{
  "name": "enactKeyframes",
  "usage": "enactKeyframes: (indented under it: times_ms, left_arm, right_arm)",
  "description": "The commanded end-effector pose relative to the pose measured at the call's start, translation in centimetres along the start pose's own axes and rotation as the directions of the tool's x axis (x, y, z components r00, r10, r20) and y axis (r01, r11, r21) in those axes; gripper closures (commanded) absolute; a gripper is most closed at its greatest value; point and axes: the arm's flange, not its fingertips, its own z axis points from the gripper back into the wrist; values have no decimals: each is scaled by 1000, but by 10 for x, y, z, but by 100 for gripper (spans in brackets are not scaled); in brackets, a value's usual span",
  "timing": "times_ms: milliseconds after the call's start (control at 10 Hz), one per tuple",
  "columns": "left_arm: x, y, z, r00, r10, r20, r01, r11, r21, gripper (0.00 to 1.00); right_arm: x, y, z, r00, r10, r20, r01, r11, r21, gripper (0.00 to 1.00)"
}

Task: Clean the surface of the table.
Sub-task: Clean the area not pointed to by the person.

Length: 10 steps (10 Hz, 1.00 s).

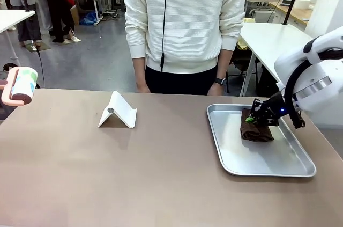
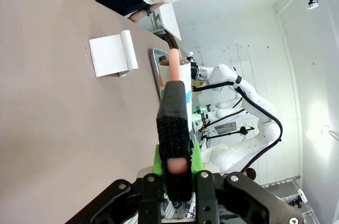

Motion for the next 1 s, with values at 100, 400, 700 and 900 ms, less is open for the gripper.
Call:
enactKeyframes:
  times_ms: [100, 400, 700, 900]
  left_arm:
    - [2, -6, 0, 1000, -2, 17, 2, 1000, -8, 78]
    - [2, -6, 0, 1000, -2, 17, 2, 1000, -8, 78]
    - [2, -6, 0, 1000, -2, 17, 2, 1000, -8, 78]
    - [2, -6, 0, 1000, -2, 17, 2, 1000, -8, 78]
  right_arm:
    - [-1, -4, 0, 985, -148, -86, 149, 989, 1, 91]
    - [6, 2, 33, 955, -95, -281, 183, 934, 308, 91]
    - [6, 3, 60, 891, 40, -452, 239, 806, 542, 91]
    - [1, 5, 72, 808, 176, -562, 317, 675, 667, 91]
